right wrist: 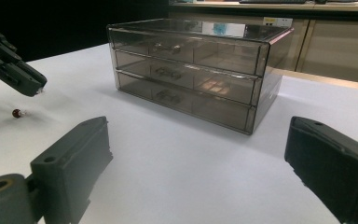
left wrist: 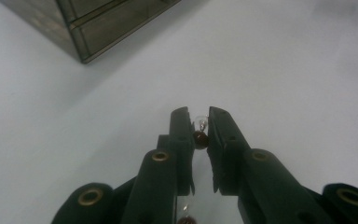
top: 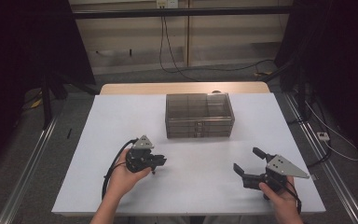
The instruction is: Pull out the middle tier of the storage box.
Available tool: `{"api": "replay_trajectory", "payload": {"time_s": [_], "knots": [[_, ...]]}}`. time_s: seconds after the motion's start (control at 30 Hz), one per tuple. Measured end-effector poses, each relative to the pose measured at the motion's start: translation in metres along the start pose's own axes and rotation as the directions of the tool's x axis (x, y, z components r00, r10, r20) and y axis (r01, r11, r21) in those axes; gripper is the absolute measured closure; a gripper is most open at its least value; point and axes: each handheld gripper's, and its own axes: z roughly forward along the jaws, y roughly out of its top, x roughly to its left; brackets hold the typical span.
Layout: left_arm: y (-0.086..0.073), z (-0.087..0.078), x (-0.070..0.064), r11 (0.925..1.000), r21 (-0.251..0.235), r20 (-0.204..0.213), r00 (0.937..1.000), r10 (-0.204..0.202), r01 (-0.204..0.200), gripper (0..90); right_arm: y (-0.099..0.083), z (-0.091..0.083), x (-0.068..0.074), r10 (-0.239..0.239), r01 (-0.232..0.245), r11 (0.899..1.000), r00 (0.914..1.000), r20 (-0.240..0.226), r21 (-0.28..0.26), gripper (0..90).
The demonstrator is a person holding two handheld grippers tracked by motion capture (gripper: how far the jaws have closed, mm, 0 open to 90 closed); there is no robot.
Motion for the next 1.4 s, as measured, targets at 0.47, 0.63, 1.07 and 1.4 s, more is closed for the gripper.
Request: {"api": "replay_trajectory", "payload": {"time_s": [0.47,0.63,1.07,1.4], "knots": [[-0.028,-0.019,0.021,0.9983,0.003,-0.059,0.9966,-0.057,0.057,80.6,0.0,0.002,0.001,0.0,0.0,1.0,1.0,0.0,0.004,6.1],[-0.031,-0.021,0.024,0.9978,0.006,-0.063,0.9959,-0.065,0.065,80.5,0.0,0.001,0.001,0.002,-0.002,1.0,1.0,0.002,0.004,6.1],[-0.038,-0.011,0.026,0.9982,0.034,-0.093,0.9946,-0.046,0.049,79.8,0.0,0.002,0.001,-0.001,0.001,1.0,1.0,0.001,0.006,6.1],[-0.04,-0.008,0.026,0.9972,0.027,-0.069,0.9953,-0.068,0.07,73.3,-0.001,0.002,0.0,-0.003,0.003,1.0,1.0,-0.002,0.01,5.9]]}}
